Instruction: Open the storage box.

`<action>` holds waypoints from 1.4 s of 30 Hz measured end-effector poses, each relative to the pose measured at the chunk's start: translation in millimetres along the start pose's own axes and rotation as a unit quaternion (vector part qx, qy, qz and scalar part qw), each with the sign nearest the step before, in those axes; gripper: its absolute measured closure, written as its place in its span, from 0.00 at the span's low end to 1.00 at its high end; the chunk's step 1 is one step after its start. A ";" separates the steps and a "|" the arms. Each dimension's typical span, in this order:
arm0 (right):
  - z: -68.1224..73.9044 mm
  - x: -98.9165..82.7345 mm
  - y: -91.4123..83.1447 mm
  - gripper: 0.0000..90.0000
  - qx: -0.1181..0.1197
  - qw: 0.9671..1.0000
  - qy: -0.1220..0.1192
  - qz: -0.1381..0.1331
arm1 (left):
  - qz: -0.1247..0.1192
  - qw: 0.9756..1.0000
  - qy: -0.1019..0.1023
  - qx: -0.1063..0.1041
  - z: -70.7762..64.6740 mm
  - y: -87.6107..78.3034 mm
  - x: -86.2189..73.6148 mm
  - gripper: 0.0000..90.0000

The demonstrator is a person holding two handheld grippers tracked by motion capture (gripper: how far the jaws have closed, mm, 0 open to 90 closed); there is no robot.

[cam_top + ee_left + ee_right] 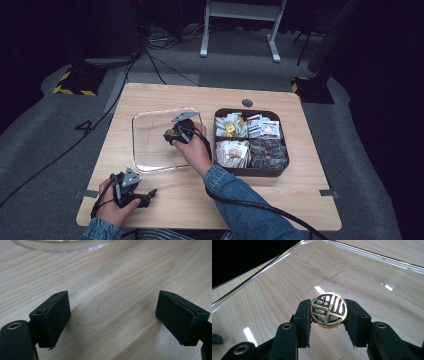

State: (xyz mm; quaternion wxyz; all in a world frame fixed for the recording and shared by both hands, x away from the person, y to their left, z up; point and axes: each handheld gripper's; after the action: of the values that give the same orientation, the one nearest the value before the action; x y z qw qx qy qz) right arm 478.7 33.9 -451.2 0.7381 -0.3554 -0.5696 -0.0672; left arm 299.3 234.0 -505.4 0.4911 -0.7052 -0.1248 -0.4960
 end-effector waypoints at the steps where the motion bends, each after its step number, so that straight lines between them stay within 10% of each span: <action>1: -0.6 -1.9 1.4 0.65 -0.001 1.000 0.002 0.002 | 0.000 1.000 0.000 0.000 0.0 0.0 0.0 0.15; 42: -16.9 -32.8 19.0 0.65 -0.034 0.998 0.018 0.042 | 0.000 1.000 0.001 0.000 0.0 0.0 0.0 0.14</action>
State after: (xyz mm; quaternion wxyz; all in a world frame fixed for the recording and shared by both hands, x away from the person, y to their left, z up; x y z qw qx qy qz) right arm 490.5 27.7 -490.6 0.7379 -0.4026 -0.5382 -0.0619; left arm 299.3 233.9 -505.4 0.4910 -0.7051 -0.1240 -0.4964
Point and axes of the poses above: each handheld gripper's, and its own axes: y roughly forward along the jaws, x roughly out of its top, z roughly to its left, and after that the axes turned 12 degrees about -z, right-handed
